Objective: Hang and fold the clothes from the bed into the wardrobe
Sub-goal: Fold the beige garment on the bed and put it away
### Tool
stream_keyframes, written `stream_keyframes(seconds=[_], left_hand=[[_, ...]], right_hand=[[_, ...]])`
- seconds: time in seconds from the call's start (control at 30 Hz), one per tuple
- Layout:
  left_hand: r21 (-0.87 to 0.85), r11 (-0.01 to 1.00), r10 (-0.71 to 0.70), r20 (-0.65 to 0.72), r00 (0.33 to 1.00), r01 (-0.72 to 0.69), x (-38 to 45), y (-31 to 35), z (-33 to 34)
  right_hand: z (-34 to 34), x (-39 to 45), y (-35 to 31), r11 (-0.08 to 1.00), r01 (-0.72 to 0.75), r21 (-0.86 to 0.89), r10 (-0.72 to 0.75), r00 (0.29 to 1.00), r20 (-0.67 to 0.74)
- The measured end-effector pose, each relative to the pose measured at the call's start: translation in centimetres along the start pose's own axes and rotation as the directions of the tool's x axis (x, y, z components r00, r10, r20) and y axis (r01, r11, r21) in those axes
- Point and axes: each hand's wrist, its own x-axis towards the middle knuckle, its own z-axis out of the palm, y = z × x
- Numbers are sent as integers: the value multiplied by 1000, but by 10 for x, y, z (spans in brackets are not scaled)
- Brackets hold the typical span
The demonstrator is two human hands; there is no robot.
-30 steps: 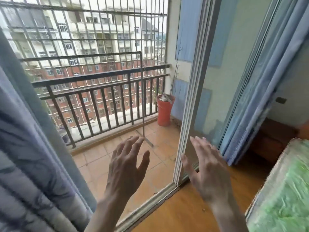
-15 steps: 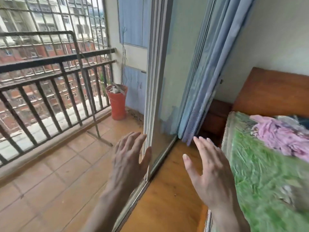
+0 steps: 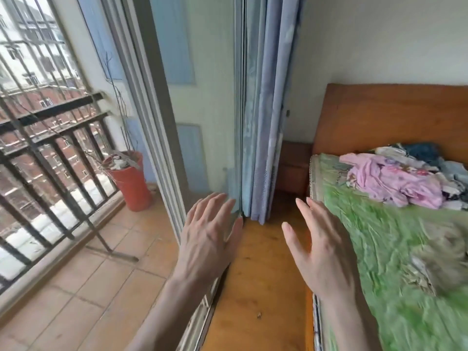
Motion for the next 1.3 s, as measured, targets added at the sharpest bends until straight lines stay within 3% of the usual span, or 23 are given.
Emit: stream_keyframes(seconds=[0.2,0.4,0.87,1.1,1.3], left_hand=[[-52,998,34,7,999,-34,96,14,72],[-121,992,45,60,997,-37,157,33,135],[-424,878,300,123,946,-223,301,91,292],[-601,723,520,150,841,-340,387,135,393],[-719,528,715,89,694,-452,447,178,468]], right_hand=[[21,79,53,998,-53,14,54,996,-76],[30,123,114,988,-145,-48,143,989,-45],[49,211,236,875,-428,-226,402,903,-152],[54,272,294,741,-593,-317,544,805,-235],[57,299,339,542,-772,-331,672,635,-381]])
